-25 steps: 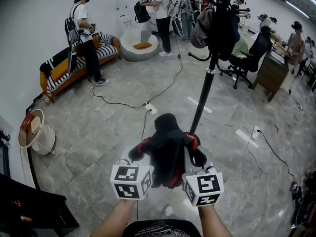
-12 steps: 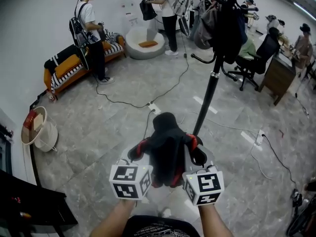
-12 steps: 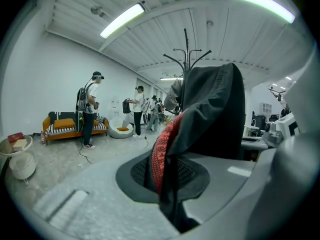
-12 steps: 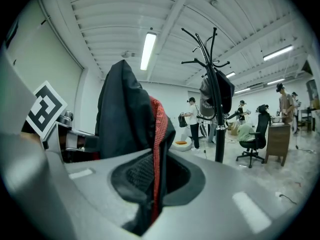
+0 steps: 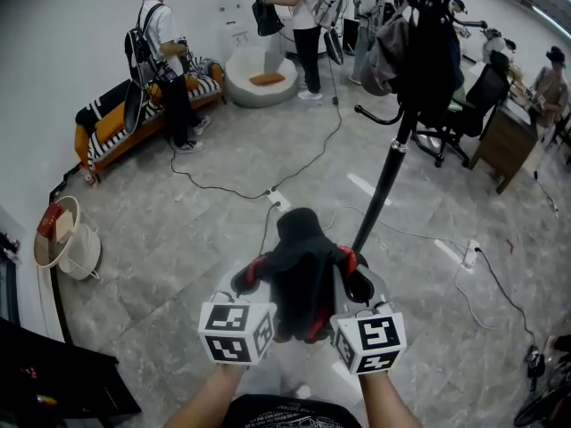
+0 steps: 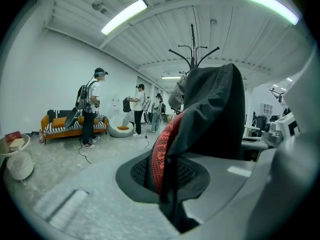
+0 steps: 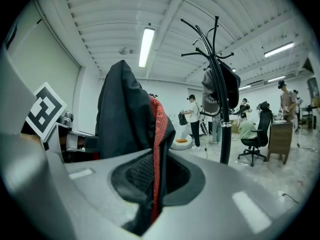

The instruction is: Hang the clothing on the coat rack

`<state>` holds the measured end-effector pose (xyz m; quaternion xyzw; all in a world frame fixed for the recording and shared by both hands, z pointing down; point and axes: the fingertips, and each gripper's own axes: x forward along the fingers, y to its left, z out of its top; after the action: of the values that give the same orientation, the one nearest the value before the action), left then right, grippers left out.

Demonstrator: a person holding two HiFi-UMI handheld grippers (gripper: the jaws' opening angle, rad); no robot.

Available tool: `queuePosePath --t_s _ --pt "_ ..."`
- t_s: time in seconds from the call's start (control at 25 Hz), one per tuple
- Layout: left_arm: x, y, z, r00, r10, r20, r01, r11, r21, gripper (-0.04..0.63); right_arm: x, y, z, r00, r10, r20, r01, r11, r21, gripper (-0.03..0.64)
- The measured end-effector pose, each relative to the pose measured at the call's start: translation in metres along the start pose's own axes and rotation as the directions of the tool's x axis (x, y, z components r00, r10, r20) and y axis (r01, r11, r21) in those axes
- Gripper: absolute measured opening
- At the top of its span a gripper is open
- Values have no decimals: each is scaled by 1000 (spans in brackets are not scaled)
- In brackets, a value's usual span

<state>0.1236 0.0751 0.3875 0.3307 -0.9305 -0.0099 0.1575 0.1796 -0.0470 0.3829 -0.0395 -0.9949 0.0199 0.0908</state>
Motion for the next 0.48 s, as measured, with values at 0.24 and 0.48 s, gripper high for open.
queuePosePath --t_s 0.24,0.48 --pt "33 39 8 999 -31 -8 31 999 -15 25 46 7 4 999 -24 -23 23 1000 -6 21" --pt "66 76 21 997 -78 -14 78 997 -24 25 90 14 9 997 -72 -42 72 997 -13 21"
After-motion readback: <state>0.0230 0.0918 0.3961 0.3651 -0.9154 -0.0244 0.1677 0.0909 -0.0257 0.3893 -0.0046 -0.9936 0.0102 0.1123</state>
